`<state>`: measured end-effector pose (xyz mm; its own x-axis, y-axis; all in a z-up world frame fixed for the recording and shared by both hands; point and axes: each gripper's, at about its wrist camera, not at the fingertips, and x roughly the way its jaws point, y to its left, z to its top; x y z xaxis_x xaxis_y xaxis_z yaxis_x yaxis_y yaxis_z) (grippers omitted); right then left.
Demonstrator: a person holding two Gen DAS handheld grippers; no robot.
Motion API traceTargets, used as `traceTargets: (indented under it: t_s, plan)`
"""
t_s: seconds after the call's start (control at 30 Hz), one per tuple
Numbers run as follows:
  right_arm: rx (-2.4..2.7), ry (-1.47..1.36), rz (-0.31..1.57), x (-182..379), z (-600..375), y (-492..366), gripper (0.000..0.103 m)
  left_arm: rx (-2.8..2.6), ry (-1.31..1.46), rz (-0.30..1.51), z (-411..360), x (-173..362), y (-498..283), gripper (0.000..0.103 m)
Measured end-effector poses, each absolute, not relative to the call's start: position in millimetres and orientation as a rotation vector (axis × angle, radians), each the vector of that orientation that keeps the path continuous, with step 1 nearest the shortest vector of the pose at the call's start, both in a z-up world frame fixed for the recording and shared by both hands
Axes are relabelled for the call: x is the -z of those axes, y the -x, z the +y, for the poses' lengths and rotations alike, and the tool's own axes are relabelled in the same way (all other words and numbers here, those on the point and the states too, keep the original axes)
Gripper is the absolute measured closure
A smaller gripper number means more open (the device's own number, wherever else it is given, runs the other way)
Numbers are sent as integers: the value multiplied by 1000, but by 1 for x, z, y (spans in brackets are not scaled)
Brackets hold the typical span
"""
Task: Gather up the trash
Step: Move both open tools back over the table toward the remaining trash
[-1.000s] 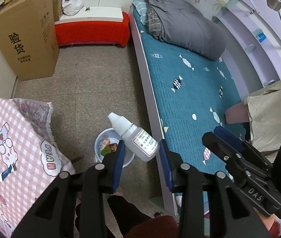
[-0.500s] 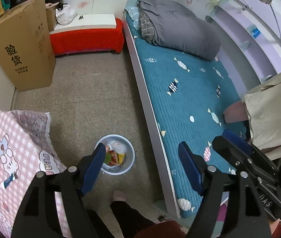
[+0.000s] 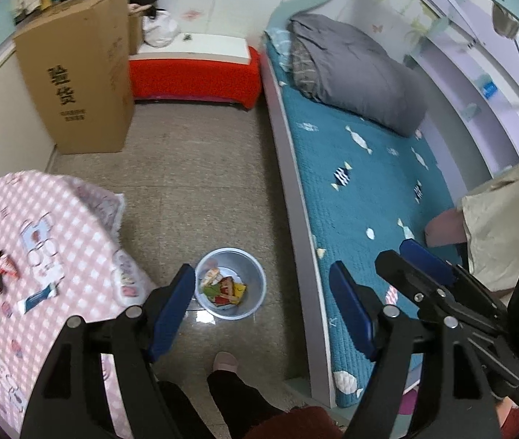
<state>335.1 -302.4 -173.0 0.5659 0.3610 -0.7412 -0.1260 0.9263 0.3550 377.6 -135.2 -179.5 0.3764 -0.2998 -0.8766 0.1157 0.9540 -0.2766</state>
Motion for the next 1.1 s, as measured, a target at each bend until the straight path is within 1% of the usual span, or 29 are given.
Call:
traceTargets:
  t_s: [0.33,0.6,0.8,1.1]
  plan:
    - [-449,-177,977,178,-204,-335,45,92,303,1146,-26,186,-339,29]
    - [-520,-138,1040,195,-93,-322,45,12,353,1156,81,195,-307,29]
    - [-551,-106,1083,214,-6,-307,45,-53,394,1179,175,213,-280,29]
    - [-569,-89,1139,241,79,-288,45,-158,447,1243,270,247,-252,29]
